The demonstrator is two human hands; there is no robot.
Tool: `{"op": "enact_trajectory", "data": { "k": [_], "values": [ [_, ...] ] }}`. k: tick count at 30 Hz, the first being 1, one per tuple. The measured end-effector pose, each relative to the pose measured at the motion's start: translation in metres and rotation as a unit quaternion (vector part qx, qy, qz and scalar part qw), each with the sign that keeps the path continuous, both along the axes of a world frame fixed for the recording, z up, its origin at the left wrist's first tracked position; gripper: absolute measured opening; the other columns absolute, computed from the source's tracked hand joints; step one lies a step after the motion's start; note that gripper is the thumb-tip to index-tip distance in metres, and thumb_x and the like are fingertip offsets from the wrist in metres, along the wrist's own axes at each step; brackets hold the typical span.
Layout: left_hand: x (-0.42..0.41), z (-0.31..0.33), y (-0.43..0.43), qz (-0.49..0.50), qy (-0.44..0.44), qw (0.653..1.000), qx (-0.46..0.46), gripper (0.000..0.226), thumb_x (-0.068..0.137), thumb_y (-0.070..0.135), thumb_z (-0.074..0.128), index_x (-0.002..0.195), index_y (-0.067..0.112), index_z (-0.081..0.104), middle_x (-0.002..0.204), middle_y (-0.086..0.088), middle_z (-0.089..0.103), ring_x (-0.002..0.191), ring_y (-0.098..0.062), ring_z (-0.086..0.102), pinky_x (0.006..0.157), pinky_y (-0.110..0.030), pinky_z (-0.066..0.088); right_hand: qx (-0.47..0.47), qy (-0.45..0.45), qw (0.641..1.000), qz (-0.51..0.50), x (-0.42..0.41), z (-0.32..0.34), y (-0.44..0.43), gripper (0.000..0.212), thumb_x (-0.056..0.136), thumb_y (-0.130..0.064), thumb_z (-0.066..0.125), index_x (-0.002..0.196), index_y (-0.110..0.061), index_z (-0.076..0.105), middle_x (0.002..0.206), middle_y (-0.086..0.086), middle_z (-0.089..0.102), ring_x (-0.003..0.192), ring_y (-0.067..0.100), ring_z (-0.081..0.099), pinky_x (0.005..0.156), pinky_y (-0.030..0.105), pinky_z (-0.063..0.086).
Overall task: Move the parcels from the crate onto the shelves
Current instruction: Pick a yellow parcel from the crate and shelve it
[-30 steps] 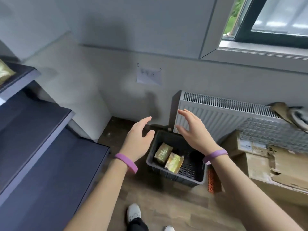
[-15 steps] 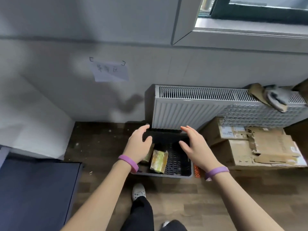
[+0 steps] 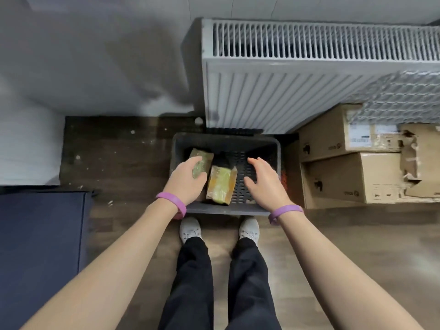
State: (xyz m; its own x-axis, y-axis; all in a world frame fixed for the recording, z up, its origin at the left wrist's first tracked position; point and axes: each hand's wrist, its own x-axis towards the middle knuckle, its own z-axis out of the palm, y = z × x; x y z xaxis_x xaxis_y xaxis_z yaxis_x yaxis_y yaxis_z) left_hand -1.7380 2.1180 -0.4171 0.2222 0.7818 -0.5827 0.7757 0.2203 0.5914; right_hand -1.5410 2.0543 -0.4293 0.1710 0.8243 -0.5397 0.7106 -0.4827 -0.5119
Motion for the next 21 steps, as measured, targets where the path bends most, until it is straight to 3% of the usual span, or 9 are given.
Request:
{"op": "enact_trajectory", "data": {
  "k": [6, 11, 13, 16, 18, 21],
  "values": [
    [0.027, -0.186, -0.017, -0.028, 0.034, 0.996, -0.078, 0.049, 0.095, 0.027, 0.049, 0.142, 0.026, 0.038, 0.143, -0.002, 0.045, 0.130, -0.021, 0.043, 0.098, -0.025, 0.032, -0.101, -0.002, 0.995, 0.012, 0.016, -0.179, -0.010, 0.055, 0.094, -0.016, 0.050, 0.147, -0.012, 0.033, 0.152, 0.014, 0.032, 0.140, 0.034, 0.031, 0.114, 0.039, 0.025],
    [0.035, -0.338, -0.015, -0.096, 0.082, 0.986, -0.113, 0.054, 0.094, 0.028, 0.050, 0.145, 0.020, 0.033, 0.144, -0.008, 0.042, 0.128, -0.026, 0.045, 0.105, -0.033, 0.036, -0.157, 0.019, 0.987, -0.003, 0.015, -0.321, -0.020, 0.053, 0.094, -0.016, 0.047, 0.144, -0.014, 0.032, 0.144, 0.015, 0.039, 0.130, 0.041, 0.038, 0.108, 0.047, 0.033],
    [0.035, -0.386, -0.015, -0.094, 0.091, 0.984, -0.118, 0.055, 0.093, 0.028, 0.051, 0.144, 0.020, 0.034, 0.139, -0.011, 0.047, 0.121, -0.029, 0.050, 0.104, -0.036, 0.039, -0.178, 0.031, 0.983, -0.018, 0.011, -0.368, -0.024, 0.060, 0.094, -0.017, 0.048, 0.149, -0.016, 0.023, 0.145, 0.016, 0.039, 0.129, 0.042, 0.040, 0.107, 0.048, 0.035],
    [0.039, -0.443, -0.015, -0.075, 0.092, 0.985, -0.122, 0.063, 0.091, 0.023, 0.052, 0.148, 0.026, 0.024, 0.136, -0.009, 0.050, 0.118, -0.030, 0.051, 0.101, -0.038, 0.041, -0.197, 0.053, 0.977, -0.060, 0.003, -0.424, -0.024, 0.077, 0.094, -0.018, 0.049, 0.154, -0.017, 0.001, 0.148, 0.018, 0.037, 0.128, 0.041, 0.044, 0.106, 0.045, 0.036],
    [0.043, -0.467, -0.016, -0.025, 0.083, 0.982, -0.168, 0.072, 0.090, 0.022, 0.052, 0.151, 0.027, 0.013, 0.126, -0.004, 0.055, 0.107, -0.025, 0.056, 0.093, -0.034, 0.045, -0.212, 0.080, 0.969, -0.097, -0.003, -0.446, -0.022, 0.086, 0.092, -0.018, 0.050, 0.153, -0.019, -0.010, 0.144, 0.020, 0.045, 0.122, 0.038, 0.052, 0.095, 0.035, 0.039],
    [0.048, -0.479, -0.018, 0.047, 0.051, 0.974, -0.214, 0.067, 0.085, 0.018, 0.053, 0.146, 0.021, 0.027, 0.124, -0.003, 0.058, 0.103, -0.021, 0.059, 0.095, -0.034, 0.047, -0.213, 0.123, 0.955, -0.164, -0.008, -0.454, -0.021, 0.088, 0.090, -0.018, 0.053, 0.154, -0.023, -0.006, 0.131, 0.016, 0.058, 0.114, 0.035, 0.058, 0.082, 0.028, 0.035]
  ]
}}
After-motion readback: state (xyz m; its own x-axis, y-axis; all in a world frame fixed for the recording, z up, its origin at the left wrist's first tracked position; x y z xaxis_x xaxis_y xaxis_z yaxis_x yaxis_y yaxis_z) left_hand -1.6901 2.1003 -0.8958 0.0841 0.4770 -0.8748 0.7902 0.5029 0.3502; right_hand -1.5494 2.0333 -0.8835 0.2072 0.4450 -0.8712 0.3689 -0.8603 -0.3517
